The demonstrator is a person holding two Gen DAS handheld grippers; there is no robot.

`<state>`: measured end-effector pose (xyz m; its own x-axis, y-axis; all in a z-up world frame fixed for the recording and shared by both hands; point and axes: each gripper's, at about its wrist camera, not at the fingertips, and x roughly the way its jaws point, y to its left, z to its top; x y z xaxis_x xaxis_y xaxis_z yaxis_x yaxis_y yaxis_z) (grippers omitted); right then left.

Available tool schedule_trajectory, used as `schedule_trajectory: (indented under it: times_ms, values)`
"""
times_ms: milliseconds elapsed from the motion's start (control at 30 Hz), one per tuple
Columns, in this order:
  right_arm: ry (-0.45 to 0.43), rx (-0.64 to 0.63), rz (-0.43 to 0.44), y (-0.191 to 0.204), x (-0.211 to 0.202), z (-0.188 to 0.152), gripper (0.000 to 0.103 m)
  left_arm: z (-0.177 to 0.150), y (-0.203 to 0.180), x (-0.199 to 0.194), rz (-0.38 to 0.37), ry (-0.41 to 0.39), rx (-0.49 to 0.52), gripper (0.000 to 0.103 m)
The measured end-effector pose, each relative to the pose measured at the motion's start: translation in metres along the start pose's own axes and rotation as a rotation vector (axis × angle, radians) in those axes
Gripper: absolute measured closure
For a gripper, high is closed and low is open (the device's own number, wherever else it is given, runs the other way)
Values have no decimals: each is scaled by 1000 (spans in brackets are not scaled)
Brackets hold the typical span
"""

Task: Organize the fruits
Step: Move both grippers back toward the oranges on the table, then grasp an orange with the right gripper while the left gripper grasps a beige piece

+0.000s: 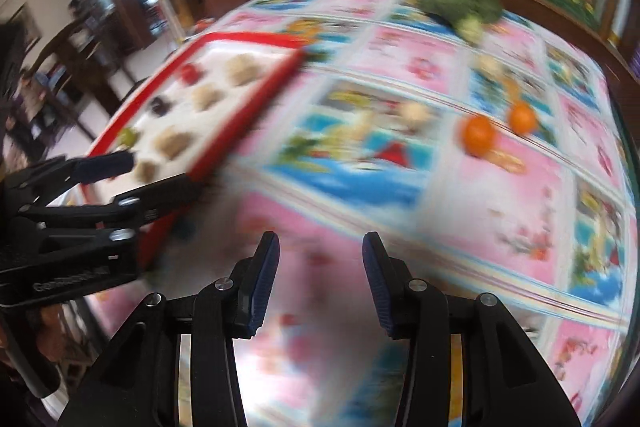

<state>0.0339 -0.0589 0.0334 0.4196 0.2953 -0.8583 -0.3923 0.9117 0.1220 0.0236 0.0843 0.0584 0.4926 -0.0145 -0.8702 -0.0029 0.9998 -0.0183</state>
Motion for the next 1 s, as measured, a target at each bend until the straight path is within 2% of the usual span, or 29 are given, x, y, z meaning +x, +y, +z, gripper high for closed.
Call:
schedule_trajectory:
  times_ms: [133, 267, 367, 533, 567, 633, 667, 767, 933, 1000]
  values:
    - [-9, 84, -62, -58, 1, 10, 59, 15, -27, 14, -7, 19, 45, 24]
    - [-28, 135, -75, -96, 10, 29, 56, 37, -47, 32, -6, 34, 76, 24]
    - [-47, 148, -82, -109, 20, 46, 47, 49, -57, 42, 9, 39, 101, 24]
    - [-25, 139, -69, -118, 48, 66, 46, 65, -68, 61, 19, 59, 130, 24]
    - [-23, 132, -82, -118, 52, 67, 47, 68, -70, 64, 7, 63, 124, 24]
    - [-24, 119, -55, -119, 57, 67, 55, 73, -74, 68, -10, 59, 119, 24]
    - [-36, 114, -50, -118, 55, 67, 67, 76, -77, 71, -14, 55, 118, 25]
    - [-54, 104, -77, -119, 47, 65, 68, 82, -90, 83, -14, 62, 141, 24]
    - [-71, 136, -70, -141, 31, 48, 68, 88, -103, 100, -6, 61, 148, 25]
    - [-67, 142, -78, -148, 27, 39, 68, 89, -103, 104, -32, 45, 120, 35]
